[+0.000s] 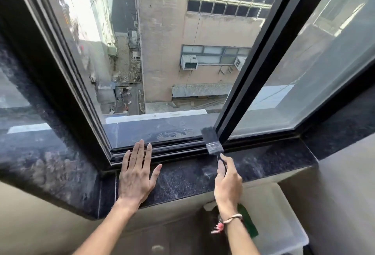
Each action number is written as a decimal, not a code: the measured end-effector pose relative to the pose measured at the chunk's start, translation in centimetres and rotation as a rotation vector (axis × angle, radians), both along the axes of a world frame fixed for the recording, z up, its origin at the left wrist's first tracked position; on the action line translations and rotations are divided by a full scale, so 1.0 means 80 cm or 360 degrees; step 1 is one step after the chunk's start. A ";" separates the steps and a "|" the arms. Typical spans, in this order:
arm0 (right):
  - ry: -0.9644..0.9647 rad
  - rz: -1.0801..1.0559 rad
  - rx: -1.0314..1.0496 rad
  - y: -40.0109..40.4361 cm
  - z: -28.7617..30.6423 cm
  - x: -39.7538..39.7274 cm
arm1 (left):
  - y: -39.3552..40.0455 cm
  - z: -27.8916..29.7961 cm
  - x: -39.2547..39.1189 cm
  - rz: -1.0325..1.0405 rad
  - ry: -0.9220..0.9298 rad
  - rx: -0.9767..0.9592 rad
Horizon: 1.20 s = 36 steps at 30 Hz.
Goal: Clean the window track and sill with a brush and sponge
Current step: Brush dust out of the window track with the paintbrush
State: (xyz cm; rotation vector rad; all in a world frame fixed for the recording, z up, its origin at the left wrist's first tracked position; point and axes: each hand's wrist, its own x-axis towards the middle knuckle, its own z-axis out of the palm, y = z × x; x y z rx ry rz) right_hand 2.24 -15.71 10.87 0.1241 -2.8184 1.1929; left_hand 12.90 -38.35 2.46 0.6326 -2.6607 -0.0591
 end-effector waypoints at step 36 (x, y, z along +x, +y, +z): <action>0.0664 -0.0331 0.0314 0.380 -0.088 -0.210 | 0.457 0.018 -0.313 -0.0755 0.0076 -0.0264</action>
